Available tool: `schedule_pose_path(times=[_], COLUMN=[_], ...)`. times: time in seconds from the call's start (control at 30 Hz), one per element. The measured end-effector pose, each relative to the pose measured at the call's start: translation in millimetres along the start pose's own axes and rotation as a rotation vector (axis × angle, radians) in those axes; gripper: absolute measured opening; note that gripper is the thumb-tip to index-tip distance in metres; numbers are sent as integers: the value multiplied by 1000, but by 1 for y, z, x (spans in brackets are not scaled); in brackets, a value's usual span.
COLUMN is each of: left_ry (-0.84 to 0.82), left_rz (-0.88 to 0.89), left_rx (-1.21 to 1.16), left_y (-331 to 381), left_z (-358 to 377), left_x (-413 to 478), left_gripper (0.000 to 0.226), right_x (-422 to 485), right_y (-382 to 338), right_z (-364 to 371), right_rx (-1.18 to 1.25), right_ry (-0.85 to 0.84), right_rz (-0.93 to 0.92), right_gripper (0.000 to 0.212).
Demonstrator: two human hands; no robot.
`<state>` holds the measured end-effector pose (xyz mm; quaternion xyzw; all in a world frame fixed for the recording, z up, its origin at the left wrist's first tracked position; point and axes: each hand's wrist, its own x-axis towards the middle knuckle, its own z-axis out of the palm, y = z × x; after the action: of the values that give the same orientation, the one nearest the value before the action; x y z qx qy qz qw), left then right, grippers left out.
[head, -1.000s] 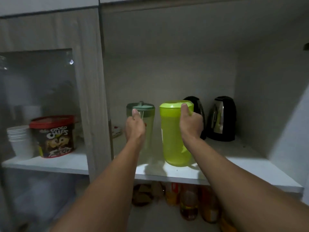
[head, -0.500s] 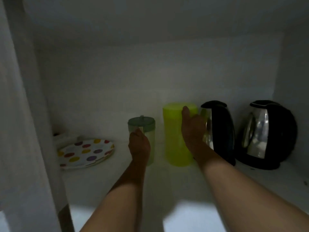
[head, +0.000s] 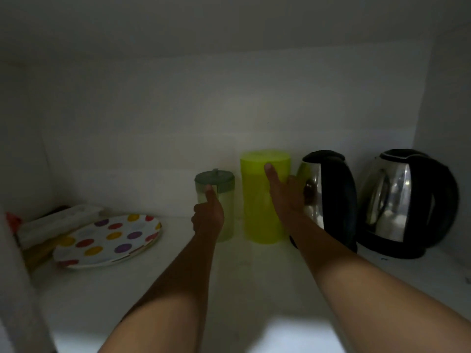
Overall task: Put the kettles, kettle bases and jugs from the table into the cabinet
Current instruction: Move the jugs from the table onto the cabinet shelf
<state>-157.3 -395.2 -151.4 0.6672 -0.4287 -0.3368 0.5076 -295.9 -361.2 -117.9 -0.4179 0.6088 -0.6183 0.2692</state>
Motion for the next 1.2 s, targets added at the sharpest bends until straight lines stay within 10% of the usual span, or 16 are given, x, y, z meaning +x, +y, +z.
schedule_pose_path(times=[0.37,0.73,1.2], left_ry=[58,165,381], left_rz=[66,893,662], left_rx=[196,1125,1257], left_y=[-29,-31,-123], left_z=[-22,-116,-380], left_x=[-103,-244,-447], left_gripper=[75,71,75], right_x=[-76,-193,-487], right_y=[48,13,-23], right_z=[-52,-112,-104], right_rx=[-167,-715,-736], right_ry=[-87,-111,-474], right_rz=[-64,-482,-708], right_gripper=[88,74,72])
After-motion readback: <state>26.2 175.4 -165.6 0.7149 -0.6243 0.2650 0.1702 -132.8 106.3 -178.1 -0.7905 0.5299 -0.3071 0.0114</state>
